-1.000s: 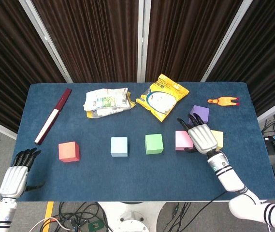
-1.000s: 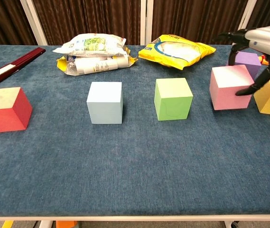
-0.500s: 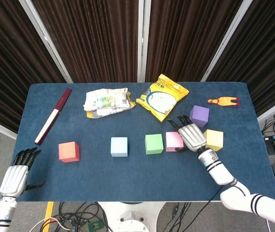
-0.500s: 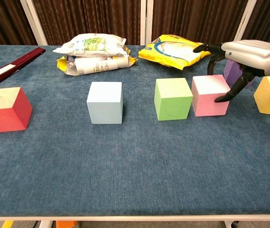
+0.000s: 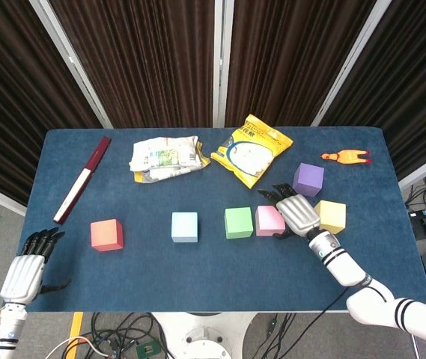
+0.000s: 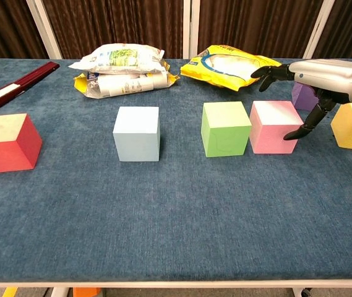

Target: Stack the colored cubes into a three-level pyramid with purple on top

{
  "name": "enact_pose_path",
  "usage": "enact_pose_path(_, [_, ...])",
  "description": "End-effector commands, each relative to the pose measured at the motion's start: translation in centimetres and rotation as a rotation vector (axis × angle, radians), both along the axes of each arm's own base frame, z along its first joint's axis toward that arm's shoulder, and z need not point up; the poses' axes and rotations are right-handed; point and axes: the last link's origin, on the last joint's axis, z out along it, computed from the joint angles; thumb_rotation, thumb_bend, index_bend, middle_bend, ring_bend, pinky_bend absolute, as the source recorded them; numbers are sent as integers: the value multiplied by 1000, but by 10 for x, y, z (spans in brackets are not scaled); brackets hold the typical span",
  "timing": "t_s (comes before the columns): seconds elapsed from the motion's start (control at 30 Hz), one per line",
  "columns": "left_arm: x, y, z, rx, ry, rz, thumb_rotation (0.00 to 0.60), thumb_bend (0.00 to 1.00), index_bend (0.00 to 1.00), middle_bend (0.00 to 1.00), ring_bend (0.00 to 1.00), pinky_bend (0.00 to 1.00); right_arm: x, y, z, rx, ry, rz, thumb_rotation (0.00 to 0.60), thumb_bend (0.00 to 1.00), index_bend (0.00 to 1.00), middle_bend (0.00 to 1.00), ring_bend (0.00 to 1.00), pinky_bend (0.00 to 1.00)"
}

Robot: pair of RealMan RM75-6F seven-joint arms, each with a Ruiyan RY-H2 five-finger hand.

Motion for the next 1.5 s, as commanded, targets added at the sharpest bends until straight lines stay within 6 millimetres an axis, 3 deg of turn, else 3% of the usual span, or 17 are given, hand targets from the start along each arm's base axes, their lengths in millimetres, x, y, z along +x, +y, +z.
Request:
enact_pose_path(0.03, [-1, 0, 0, -1, -2, 3, 600, 16, 104, 54, 0, 25, 2, -1, -2, -5, 0, 3, 600, 0, 0, 257, 0, 0])
enact_pose_path(0.13, [-2, 0, -1, -5, -3, 7, 600, 17, 105, 54, 0, 24, 4, -2, -5, -12, 5, 9, 600, 0, 0, 349, 0, 0])
enact_pose_path(0.4, [-3, -1, -1, -5, -9, 8, 600, 16, 105, 54, 0, 25, 9, -2, -7, -23, -13, 16, 600, 0, 0, 451, 17, 0])
enact_pose_path(1.07, [-4, 1, -2, -9, -10, 8, 600, 16, 105, 54, 0, 24, 18, -6, -17, 13, -35, 26, 600, 7, 0, 466, 30, 0])
enact_pose_path(1.23, [-5, 0, -2, -12, -9, 10, 600, 16, 105, 54, 0, 25, 19, -5, -18, 36, -32, 32, 600, 0, 0, 385, 19, 0])
enact_pose_path(1.37, [-4, 1, -2, -7, -19, 7, 600, 16, 105, 54, 0, 25, 20, -4, -17, 55, -41, 31, 600, 0, 0, 172, 0, 0])
enact_pose_path(1.5, [4, 3, -1, 4, -67, 0, 600, 15, 103, 54, 0, 24, 20, -3, -14, 55, -56, 34, 600, 0, 0, 82, 0, 0])
